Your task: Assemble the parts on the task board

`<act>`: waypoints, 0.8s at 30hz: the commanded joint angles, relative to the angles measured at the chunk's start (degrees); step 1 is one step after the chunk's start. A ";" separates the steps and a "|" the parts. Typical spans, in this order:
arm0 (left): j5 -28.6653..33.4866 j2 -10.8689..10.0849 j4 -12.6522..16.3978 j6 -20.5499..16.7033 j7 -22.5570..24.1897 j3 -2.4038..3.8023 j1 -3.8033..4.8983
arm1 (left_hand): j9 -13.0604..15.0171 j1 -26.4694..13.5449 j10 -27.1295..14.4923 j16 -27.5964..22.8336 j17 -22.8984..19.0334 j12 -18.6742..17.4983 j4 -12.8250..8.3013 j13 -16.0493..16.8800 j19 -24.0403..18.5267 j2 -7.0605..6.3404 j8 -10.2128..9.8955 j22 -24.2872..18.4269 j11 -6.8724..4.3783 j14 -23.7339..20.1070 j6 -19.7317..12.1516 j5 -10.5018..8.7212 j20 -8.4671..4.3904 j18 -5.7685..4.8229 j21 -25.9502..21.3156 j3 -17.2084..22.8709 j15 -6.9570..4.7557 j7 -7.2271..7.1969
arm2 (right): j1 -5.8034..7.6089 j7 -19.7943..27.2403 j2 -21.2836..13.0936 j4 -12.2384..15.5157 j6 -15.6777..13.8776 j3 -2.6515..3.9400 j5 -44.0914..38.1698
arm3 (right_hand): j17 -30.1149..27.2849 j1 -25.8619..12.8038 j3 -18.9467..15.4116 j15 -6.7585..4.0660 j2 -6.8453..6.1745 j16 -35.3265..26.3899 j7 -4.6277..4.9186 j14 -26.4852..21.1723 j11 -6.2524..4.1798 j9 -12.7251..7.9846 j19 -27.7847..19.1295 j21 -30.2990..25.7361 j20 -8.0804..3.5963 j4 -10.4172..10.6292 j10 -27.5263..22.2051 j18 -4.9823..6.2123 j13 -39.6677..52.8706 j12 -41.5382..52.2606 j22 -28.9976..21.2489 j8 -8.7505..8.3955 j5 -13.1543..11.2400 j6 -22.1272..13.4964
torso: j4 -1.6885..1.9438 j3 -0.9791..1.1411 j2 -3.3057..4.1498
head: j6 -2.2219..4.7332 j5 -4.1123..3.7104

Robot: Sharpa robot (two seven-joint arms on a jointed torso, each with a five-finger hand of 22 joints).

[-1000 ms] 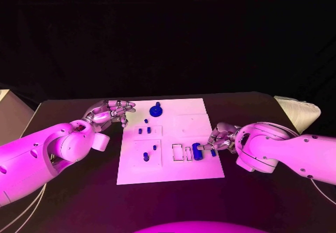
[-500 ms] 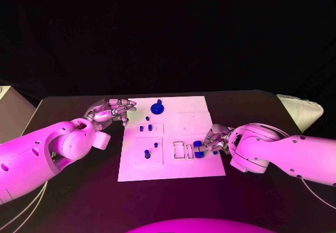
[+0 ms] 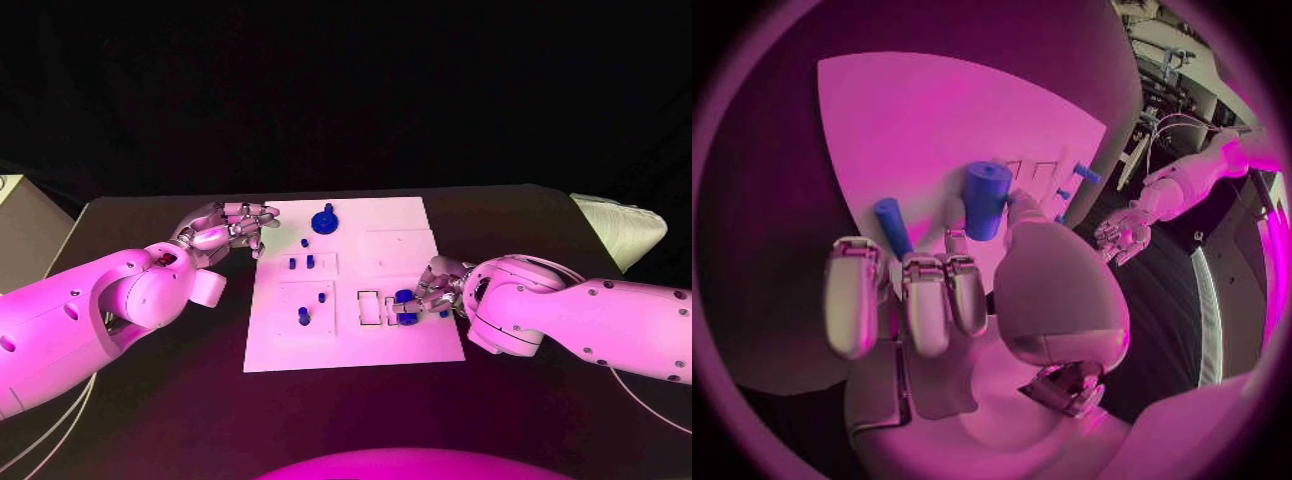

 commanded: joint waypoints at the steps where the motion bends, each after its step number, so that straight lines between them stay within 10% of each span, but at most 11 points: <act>1: -0.11 -0.01 0.16 0.54 0.54 0.04 -0.06 | 0.08 0.31 -0.40 -0.37 0.10 -0.26 -0.16 -0.03 -0.35 0.10 -0.10 -0.05 -0.05 0.13 -0.42 -0.10 0.11 0.03 -0.36 -0.30 0.10 -0.01 | -0.22 -0.60 -0.06 0.01 -1.13 -0.08 -1.36 | 12.54 1.74 0.83 -0.59 0.87 0.32 -0.52 5.44 -0.40 0.49 2.84 0.39 -0.60 0.13 4.68 -0.49 13.12 -0.19 6.41 0.25 2.84 -0.11 | 0.03 -0.05 0.02 | 0.05 0.01; 11: -0.11 -0.05 0.11 0.62 0.32 0.04 -0.06 | 0.09 0.37 -0.43 -0.39 0.12 -0.27 -0.14 -0.03 -0.32 0.13 -0.10 -0.02 -0.05 0.12 -0.45 -0.08 0.11 0.02 -0.35 -0.31 0.10 -0.01 | -0.09 -0.41 -1.51 1.10 -3.75 -0.04 3.02 | 12.79 6.33 5.37 -0.96 0.58 0.36 -0.93 5.49 -0.82 1.13 2.90 0.92 -0.92 0.08 4.74 -0.60 13.25 -0.21 7.15 -0.22 13.66 0.12 | 0.12 -0.10 0.06 | 0.24 0.13; 24: -0.14 0.11 0.02 0.88 0.05 0.04 -0.06 | 0.09 0.54 -0.54 -0.42 0.14 -0.31 -0.21 -0.04 -0.37 0.17 -0.09 -0.10 -0.05 0.11 -0.45 -0.05 0.11 0.04 -0.42 -0.26 0.09 -0.03 | 2.31 0.04 -2.16 4.48 -4.34 0.23 9.89 | 12.90 5.99 5.90 -0.94 0.18 0.39 -0.86 5.51 -0.77 1.17 3.02 1.37 -0.93 0.18 4.71 -0.71 13.22 -0.27 7.52 -0.29 14.15 0.21 | 0.20 -0.18 0.11 | 0.41 0.17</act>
